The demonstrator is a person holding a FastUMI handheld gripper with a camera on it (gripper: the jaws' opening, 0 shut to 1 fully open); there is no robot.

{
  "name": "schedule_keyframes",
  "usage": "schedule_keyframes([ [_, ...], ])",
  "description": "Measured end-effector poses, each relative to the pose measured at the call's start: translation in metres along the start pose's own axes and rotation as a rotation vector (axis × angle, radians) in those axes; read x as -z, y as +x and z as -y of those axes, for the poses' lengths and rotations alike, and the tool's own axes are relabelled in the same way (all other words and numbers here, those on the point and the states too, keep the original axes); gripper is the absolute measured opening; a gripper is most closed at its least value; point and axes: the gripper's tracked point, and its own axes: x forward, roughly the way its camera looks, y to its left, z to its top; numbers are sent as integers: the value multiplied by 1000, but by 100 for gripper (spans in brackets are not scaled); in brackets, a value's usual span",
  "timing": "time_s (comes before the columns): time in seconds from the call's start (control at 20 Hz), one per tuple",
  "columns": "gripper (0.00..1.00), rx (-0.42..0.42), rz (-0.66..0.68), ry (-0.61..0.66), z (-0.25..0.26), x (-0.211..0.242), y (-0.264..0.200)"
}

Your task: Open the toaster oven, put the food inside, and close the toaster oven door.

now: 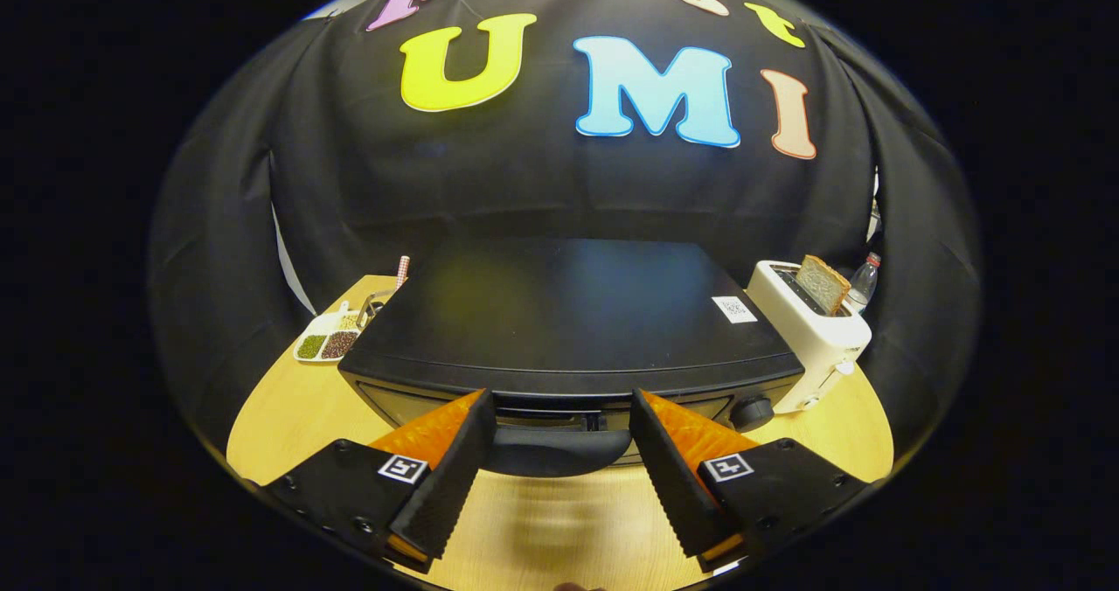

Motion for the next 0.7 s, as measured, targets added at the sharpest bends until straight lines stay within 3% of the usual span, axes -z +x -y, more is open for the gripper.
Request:
schedule_keyframes([
  [0.7,99,-6,-79,-11,0,7,-4],
])
